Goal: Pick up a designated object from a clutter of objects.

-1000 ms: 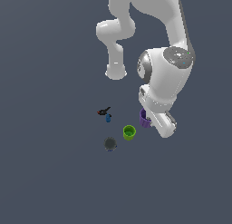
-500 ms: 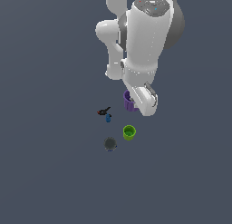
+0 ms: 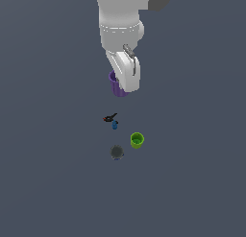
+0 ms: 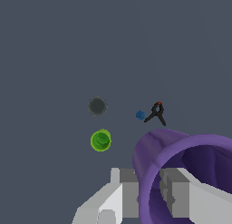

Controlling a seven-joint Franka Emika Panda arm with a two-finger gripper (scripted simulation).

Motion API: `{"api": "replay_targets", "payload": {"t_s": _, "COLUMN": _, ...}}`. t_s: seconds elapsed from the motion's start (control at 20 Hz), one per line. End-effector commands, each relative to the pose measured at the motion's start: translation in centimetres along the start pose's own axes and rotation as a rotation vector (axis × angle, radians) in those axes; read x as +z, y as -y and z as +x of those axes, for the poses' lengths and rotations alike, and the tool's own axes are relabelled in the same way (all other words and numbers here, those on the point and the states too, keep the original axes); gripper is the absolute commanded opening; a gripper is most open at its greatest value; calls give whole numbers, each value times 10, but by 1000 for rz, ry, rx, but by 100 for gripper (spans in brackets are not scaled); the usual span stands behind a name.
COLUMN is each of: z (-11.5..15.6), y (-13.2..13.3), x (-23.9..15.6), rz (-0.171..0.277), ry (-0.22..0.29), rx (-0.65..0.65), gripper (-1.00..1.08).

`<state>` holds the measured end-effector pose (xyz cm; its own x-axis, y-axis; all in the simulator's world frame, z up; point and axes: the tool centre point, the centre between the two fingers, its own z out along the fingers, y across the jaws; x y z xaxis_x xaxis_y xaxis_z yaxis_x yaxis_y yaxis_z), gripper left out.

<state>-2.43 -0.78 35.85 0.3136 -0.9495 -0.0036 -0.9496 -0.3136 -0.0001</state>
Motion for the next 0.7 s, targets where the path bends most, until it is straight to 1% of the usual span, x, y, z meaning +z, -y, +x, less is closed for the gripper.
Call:
{"api": "replay_targets", "payload": {"t_s": 0.0, "z": 14, "y": -12, "x": -22, "rz": 0, "ry": -1, "rx": -1, "gripper": -100}}
{"api": "replay_targets", "payload": {"t_s": 0.3, "z": 42, "y": -32, "x": -61, "rz": 1, "ry": -2, "rx": -1, "gripper": -100}}
{"api": "replay_targets", "payload": {"t_s": 0.65, "z": 58, "y": -42, "x": -85, "rz": 1, "ry": -3, "rx": -3, "gripper": -100}}
